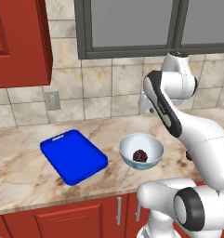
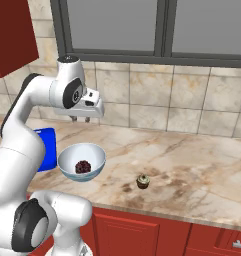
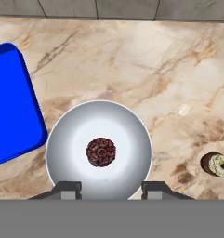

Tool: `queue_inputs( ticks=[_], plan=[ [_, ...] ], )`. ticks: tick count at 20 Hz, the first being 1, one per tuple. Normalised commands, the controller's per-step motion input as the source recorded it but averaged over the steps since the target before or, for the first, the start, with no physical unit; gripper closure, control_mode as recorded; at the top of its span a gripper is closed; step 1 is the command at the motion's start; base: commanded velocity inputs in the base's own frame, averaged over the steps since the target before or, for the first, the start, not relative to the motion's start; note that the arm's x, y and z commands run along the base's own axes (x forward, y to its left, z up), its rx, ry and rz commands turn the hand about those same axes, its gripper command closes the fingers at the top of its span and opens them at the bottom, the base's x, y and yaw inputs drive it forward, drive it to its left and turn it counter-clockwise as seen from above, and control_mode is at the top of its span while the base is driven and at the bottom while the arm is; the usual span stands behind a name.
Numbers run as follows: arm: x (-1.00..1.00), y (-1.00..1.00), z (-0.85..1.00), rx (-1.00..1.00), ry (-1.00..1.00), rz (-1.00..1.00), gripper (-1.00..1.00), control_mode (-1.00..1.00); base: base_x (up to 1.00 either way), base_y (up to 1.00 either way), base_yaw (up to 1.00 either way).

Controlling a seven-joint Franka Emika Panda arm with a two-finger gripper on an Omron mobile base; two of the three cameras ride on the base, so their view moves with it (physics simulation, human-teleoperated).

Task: Place the bowl with cake and the cupcake onto the tray.

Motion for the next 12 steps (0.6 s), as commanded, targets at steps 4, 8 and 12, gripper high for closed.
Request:
queue_inputs(
  ticks=[4, 8, 12],
  plan=[
    [-0.09, 0.0, -0.01, 0.0, 0.0, 0.0, -1.0, -1.0, 0.0, 0.0, 0.0],
    [-0.24, -0.06, -0.11, 0.0, -0.01, 0.0, -1.0, -1.0, 0.0, 0.0, 0.0],
    [-0.22, -0.16, -0.13, 0.0, 0.0, 0.0, -1.0, -1.0, 0.0, 0.0, 0.0]
  ],
)
